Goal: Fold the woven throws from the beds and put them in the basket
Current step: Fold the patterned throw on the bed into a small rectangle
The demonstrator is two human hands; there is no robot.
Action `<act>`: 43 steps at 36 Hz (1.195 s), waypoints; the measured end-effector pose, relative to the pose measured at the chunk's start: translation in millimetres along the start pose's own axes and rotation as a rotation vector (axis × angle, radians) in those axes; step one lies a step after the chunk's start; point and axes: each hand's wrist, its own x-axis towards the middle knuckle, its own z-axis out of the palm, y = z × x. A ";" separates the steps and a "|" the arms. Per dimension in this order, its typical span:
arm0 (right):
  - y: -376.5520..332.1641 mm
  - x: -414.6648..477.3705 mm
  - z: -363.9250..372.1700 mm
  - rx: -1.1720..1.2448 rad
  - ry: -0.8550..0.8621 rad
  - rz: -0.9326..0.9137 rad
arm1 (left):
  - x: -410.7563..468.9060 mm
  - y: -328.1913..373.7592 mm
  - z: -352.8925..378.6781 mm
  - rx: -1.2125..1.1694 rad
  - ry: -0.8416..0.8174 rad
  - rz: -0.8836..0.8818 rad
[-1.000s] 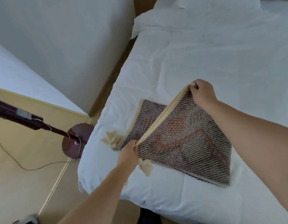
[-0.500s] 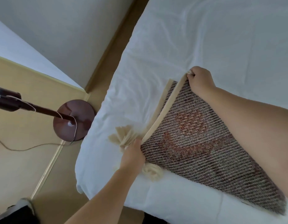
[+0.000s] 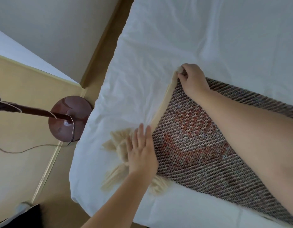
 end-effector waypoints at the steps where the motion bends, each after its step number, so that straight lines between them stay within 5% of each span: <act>1: 0.1 -8.5 -3.3 0.041 0.012 -0.017 | 4.1 9.1 1.0 0.013 0.007 0.053; 3: 5.8 -30.9 -7.9 0.008 0.057 -0.069 | 13.5 27.8 3.9 0.006 0.033 0.156; 6: 28.6 -64.1 -5.9 -0.372 -0.031 -0.157 | 27.1 53.7 17.0 -0.015 0.051 0.264; 12: 86.9 -82.4 -10.9 -0.632 -0.175 -0.069 | 61.9 81.3 39.4 0.141 0.025 0.208; 31: 338.4 -177.4 -139.4 -0.564 -0.023 0.454 | 55.9 224.3 101.1 0.288 0.065 0.306; 34: 333.1 -182.3 -145.9 -0.512 0.006 0.578 | 51.9 234.1 105.5 0.305 0.067 0.288; 39: 267.4 -213.6 -111.0 -0.483 0.010 0.368 | 38.3 254.9 115.2 0.283 0.058 0.326; 43: 275.1 -266.6 -83.4 -0.435 -0.034 0.438 | 34.2 255.7 126.2 0.341 0.020 0.340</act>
